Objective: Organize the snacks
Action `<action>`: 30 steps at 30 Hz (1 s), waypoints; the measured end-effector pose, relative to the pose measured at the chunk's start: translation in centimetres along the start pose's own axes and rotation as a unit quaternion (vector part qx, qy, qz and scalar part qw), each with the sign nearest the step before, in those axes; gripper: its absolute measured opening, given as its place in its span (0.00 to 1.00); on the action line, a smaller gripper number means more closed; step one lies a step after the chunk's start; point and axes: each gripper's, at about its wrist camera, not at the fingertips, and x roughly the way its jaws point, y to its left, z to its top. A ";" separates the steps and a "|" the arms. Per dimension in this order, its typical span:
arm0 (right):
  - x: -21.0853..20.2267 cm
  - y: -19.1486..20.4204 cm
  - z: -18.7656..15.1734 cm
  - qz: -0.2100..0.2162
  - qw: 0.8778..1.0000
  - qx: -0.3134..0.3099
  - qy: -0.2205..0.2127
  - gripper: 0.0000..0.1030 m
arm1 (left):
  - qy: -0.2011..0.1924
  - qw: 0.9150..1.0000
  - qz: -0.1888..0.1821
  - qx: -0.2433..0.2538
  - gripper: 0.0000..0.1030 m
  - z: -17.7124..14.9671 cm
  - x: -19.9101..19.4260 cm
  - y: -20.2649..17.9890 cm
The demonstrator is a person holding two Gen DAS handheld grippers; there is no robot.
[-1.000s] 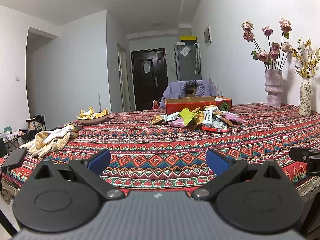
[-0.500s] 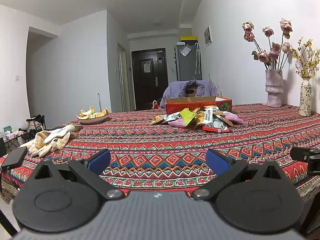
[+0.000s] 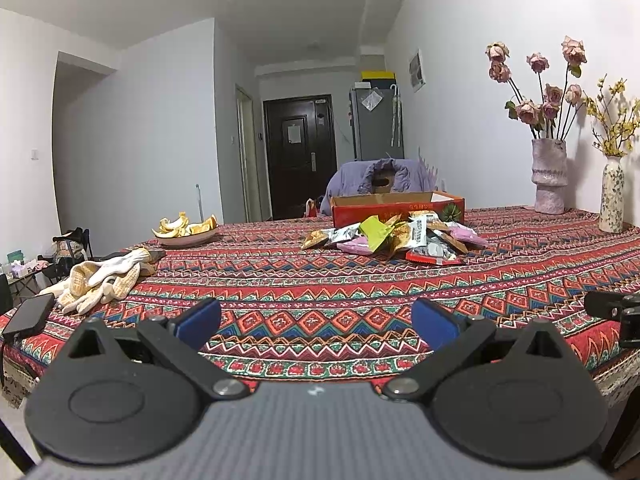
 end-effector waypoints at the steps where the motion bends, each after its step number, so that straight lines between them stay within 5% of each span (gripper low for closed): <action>1: 0.1 0.0 0.0 0.000 1.000 0.000 -0.001 1.00 | 0.004 1.000 -0.004 0.000 1.00 0.1 0.2 0.0; 18: 5.7 -0.8 2.6 0.012 1.000 -0.014 0.018 1.00 | 0.071 0.997 0.003 -0.021 1.00 2.1 6.9 0.5; 30: 11.7 -2.7 7.6 0.025 0.999 0.010 0.033 1.00 | 0.081 0.997 -0.006 -0.019 1.00 6.8 13.5 -0.3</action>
